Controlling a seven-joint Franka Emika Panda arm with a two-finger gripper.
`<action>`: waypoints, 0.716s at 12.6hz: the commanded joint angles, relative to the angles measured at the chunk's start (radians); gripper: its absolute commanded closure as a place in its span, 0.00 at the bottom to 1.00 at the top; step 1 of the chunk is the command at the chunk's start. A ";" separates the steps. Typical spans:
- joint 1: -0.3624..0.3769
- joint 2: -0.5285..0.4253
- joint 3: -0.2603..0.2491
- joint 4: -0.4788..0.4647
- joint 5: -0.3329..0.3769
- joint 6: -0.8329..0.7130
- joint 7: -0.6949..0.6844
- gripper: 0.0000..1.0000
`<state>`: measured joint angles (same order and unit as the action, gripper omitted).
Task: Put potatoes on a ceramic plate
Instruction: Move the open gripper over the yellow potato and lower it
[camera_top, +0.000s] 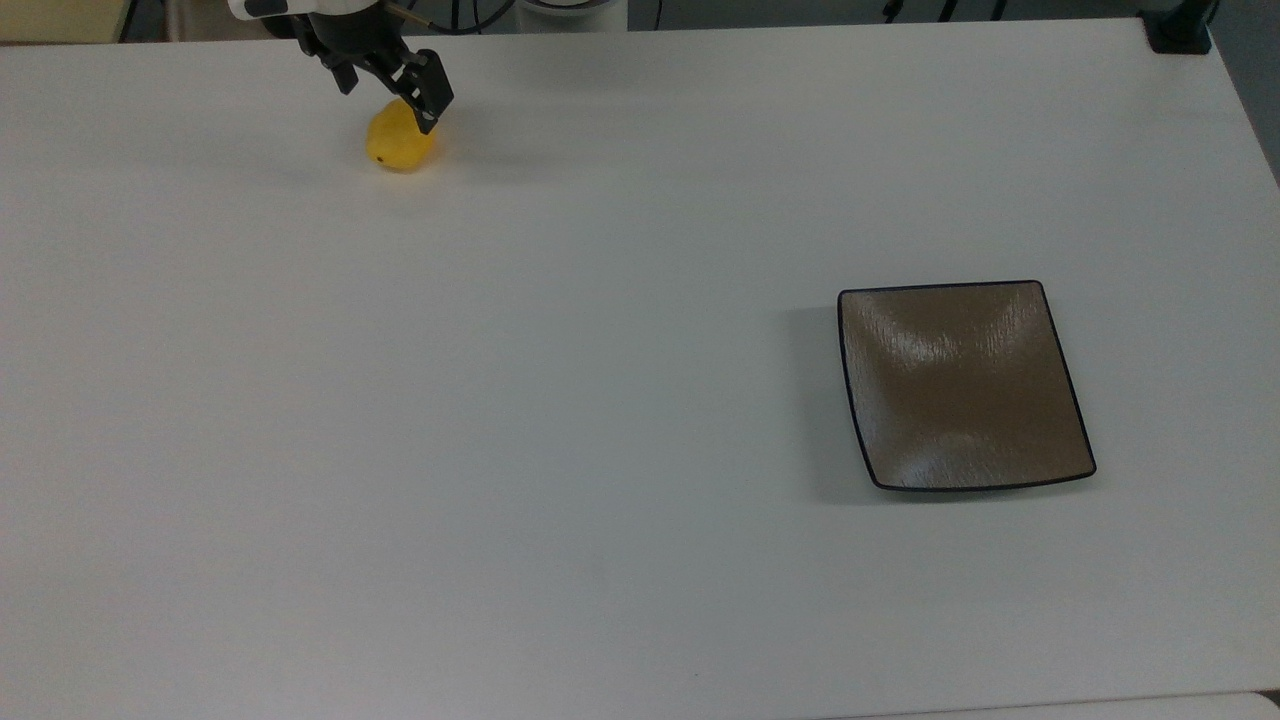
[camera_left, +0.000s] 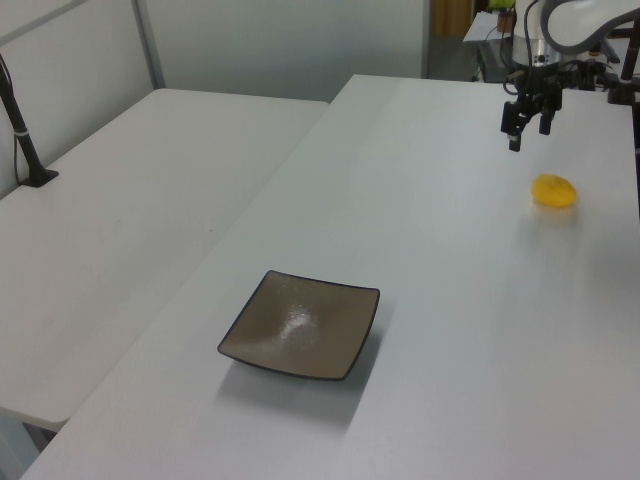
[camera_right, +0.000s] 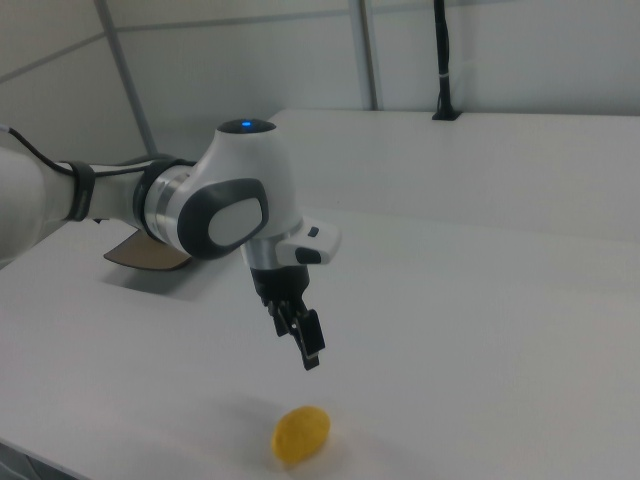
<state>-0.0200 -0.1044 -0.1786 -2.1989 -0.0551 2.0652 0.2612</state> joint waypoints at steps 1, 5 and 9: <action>-0.023 -0.066 -0.002 -0.114 -0.015 0.085 -0.025 0.00; -0.047 -0.063 -0.002 -0.159 -0.015 0.087 -0.117 0.00; -0.067 -0.054 -0.004 -0.170 -0.015 0.090 -0.169 0.00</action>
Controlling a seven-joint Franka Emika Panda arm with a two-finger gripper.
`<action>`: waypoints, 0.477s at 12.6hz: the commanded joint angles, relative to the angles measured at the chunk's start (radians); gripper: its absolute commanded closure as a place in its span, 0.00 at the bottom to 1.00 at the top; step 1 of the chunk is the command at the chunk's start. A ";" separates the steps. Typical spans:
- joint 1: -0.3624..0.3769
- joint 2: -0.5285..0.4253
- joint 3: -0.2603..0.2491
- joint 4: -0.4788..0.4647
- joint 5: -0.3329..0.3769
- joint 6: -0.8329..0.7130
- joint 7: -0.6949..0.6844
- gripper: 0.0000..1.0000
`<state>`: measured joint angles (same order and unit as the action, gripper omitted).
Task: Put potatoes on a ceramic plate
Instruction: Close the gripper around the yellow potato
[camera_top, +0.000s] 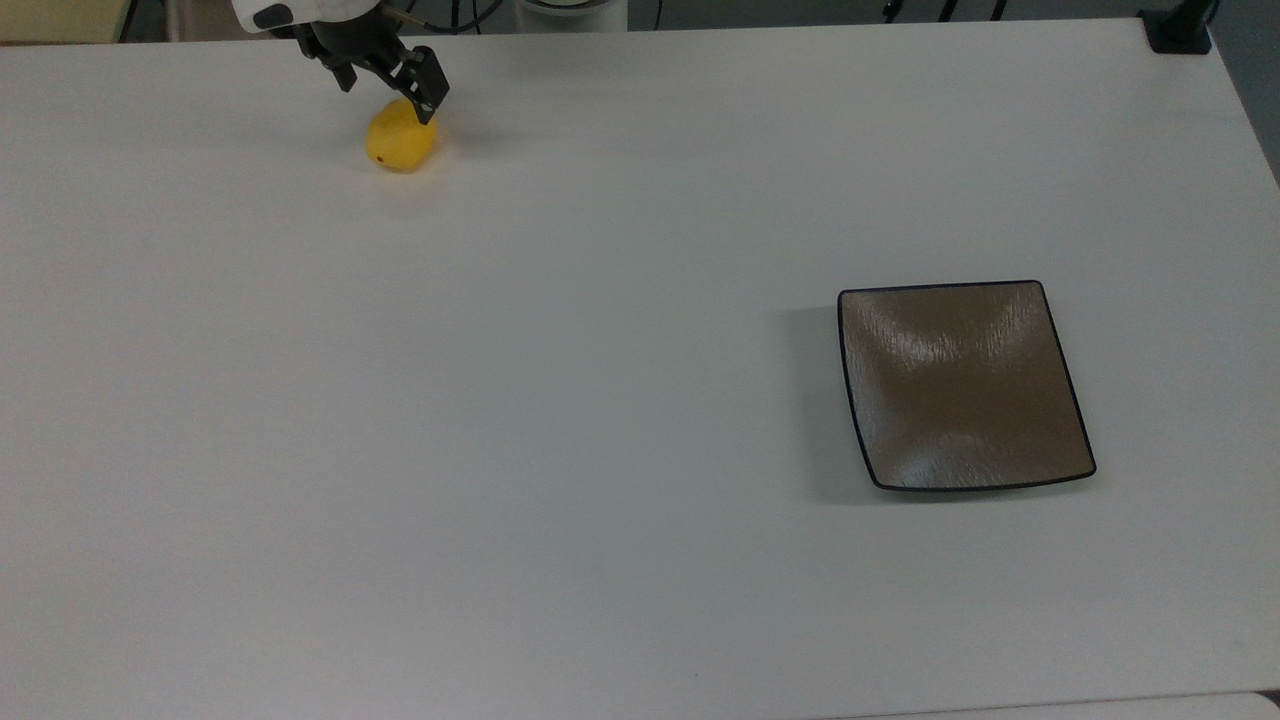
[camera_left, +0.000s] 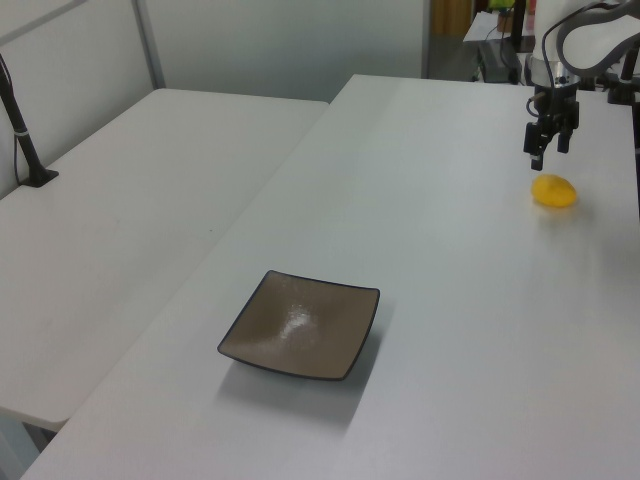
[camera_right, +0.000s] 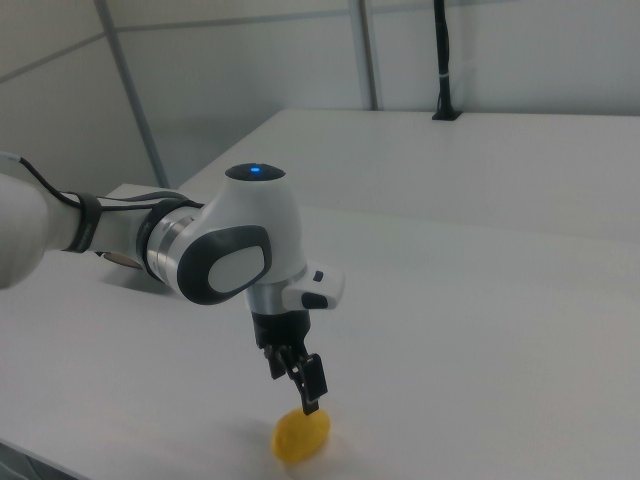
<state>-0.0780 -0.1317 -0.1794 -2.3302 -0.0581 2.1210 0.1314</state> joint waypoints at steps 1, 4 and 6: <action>-0.011 -0.023 -0.003 -0.046 -0.012 0.057 -0.041 0.00; -0.023 -0.003 -0.003 -0.078 -0.012 0.105 -0.056 0.00; -0.028 0.014 -0.003 -0.078 -0.012 0.106 -0.064 0.00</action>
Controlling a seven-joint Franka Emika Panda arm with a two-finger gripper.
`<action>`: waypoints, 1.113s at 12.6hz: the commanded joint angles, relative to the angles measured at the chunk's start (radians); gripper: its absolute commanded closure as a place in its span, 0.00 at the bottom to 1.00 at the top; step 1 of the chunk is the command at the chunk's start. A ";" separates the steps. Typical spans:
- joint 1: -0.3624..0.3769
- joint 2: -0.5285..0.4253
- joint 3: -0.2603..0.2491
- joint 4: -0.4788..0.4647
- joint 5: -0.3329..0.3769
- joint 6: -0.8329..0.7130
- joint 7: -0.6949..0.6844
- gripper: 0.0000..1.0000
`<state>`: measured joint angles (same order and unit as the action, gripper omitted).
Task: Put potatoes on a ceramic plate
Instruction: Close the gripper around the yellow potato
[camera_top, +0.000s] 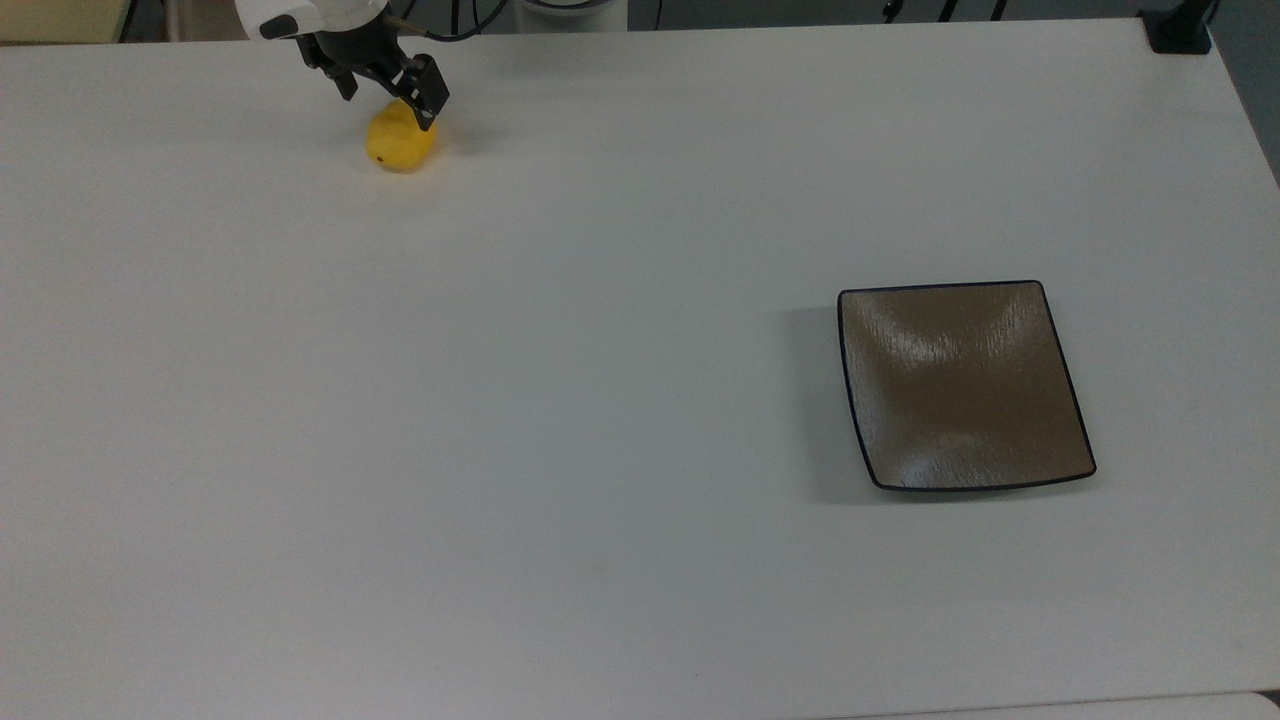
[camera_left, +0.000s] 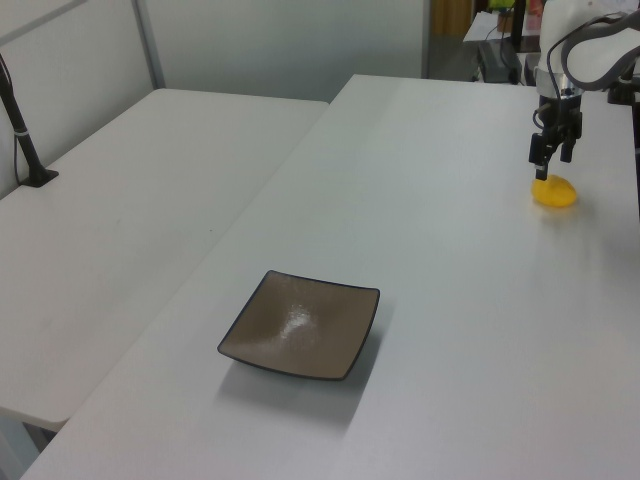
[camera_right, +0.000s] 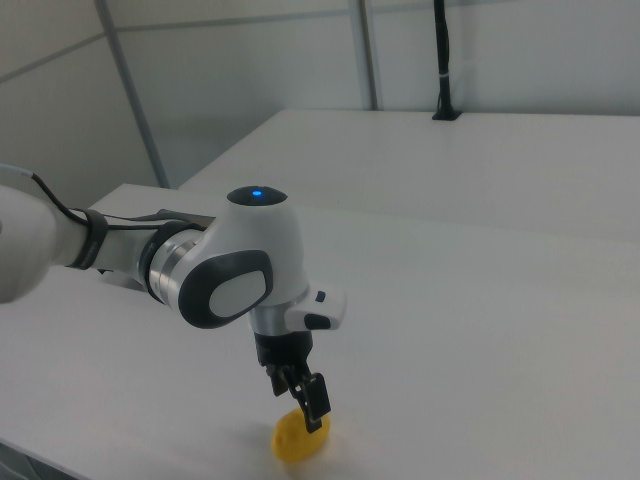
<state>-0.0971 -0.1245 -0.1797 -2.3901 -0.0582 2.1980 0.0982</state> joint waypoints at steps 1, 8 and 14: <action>-0.013 0.018 -0.003 -0.018 -0.012 0.040 -0.037 0.00; -0.018 0.103 -0.001 -0.023 -0.012 0.085 -0.037 0.22; -0.018 0.095 -0.001 -0.015 -0.011 0.071 -0.038 0.58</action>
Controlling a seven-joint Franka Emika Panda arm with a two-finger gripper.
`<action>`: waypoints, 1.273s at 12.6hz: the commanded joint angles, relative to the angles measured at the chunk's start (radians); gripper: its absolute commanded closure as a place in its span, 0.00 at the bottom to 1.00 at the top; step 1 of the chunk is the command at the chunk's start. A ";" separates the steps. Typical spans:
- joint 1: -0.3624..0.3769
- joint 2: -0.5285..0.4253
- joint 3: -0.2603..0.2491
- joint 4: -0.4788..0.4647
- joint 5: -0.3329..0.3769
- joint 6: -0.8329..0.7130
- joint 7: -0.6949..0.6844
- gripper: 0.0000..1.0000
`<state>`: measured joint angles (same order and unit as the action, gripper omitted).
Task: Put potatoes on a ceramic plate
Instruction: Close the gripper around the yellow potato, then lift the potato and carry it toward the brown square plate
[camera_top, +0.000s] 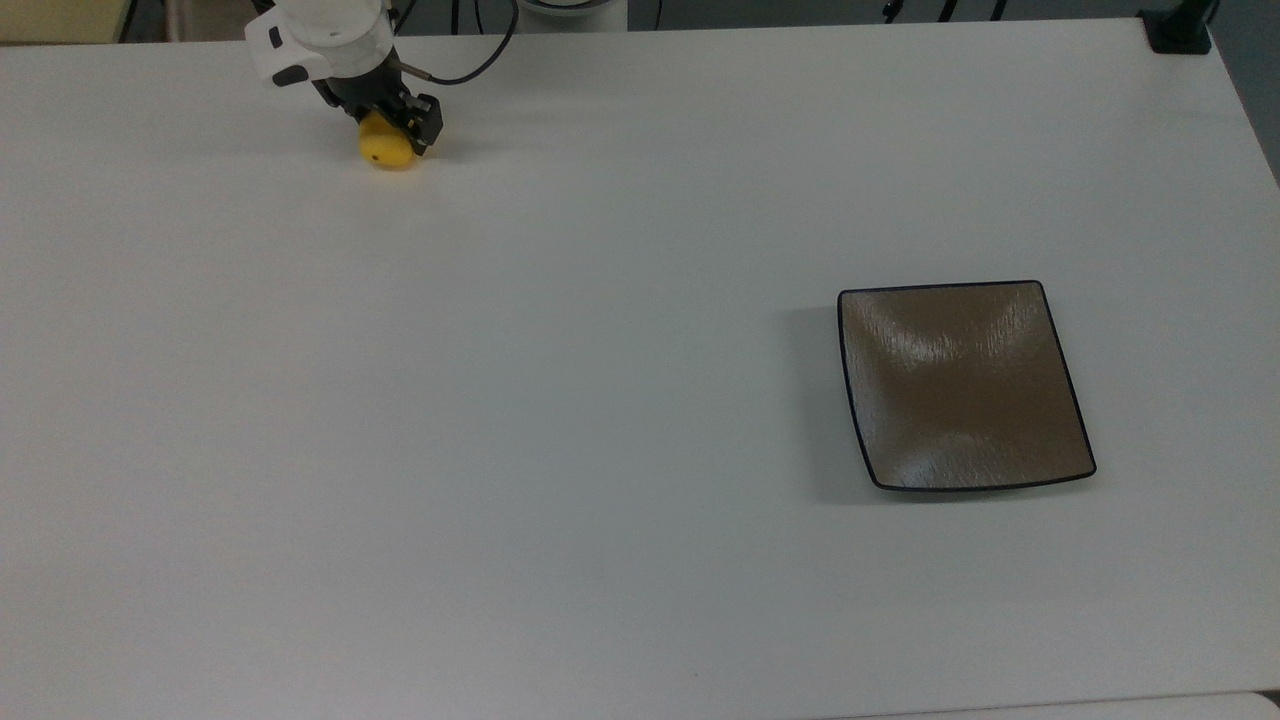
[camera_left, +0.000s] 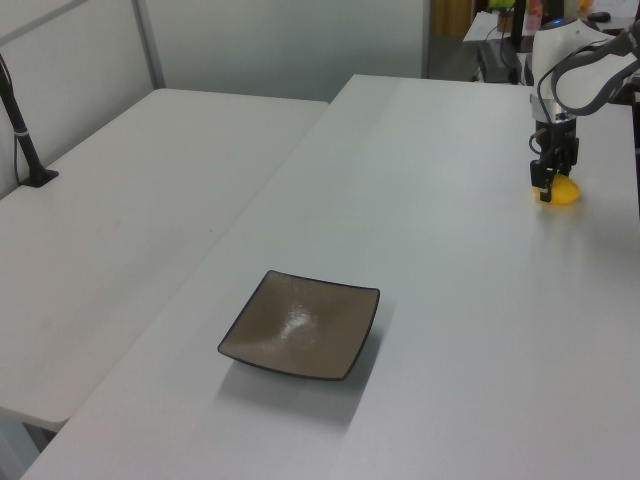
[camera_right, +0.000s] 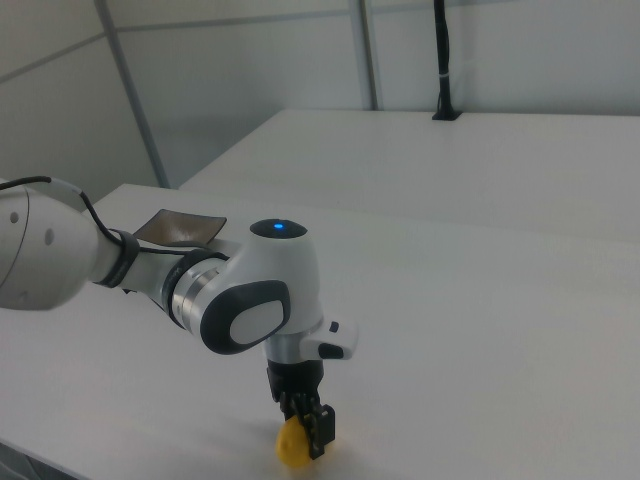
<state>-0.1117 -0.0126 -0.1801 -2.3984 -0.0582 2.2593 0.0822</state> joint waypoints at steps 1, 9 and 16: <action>-0.003 -0.023 -0.002 -0.002 -0.011 0.006 -0.021 0.58; -0.002 -0.053 -0.001 0.064 0.050 -0.017 -0.016 0.58; 0.069 -0.061 0.072 0.258 0.377 -0.034 0.020 0.57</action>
<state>-0.0664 -0.0683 -0.1568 -2.2010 0.2216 2.2535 0.0822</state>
